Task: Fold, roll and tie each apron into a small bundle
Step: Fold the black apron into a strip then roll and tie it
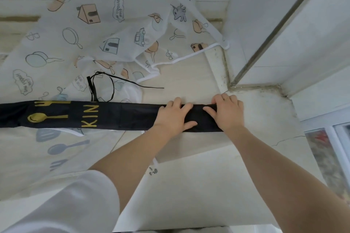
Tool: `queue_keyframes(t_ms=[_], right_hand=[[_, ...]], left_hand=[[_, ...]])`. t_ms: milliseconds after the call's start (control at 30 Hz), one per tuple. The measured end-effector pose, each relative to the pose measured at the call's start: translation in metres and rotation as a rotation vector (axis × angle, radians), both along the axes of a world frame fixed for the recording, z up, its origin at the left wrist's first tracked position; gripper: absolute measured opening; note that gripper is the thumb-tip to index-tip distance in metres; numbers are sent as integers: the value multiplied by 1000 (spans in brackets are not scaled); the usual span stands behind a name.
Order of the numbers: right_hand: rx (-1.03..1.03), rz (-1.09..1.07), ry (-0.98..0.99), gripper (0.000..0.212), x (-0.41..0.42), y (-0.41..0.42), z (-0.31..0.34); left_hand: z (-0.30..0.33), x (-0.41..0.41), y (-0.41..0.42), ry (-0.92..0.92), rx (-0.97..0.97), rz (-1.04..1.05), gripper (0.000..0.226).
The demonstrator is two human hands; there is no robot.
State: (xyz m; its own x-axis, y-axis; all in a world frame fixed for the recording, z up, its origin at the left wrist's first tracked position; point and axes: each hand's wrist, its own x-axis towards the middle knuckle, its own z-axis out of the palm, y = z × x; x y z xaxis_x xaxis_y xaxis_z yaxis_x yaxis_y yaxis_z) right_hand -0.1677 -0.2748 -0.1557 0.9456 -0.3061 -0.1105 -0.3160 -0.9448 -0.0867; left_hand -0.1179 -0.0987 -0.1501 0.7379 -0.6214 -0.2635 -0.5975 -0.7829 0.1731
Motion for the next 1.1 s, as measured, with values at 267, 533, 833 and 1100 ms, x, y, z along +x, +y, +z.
queue_keyframes(t_ms=[267,533,833,1100], right_hand=[[383,-208,323,36,4,-24,30],[1246,-461,293,5,20,5,70],[1229,-474,290,16,35,75,55],[1205,-511,382,22,38,94,37]], left_hand=[[6,1,-4,55,70,25,66],[10,1,-7,26,129,-18,66],[22,8,26,91,24,17,39],[12,14,74,324,-325,213,18]])
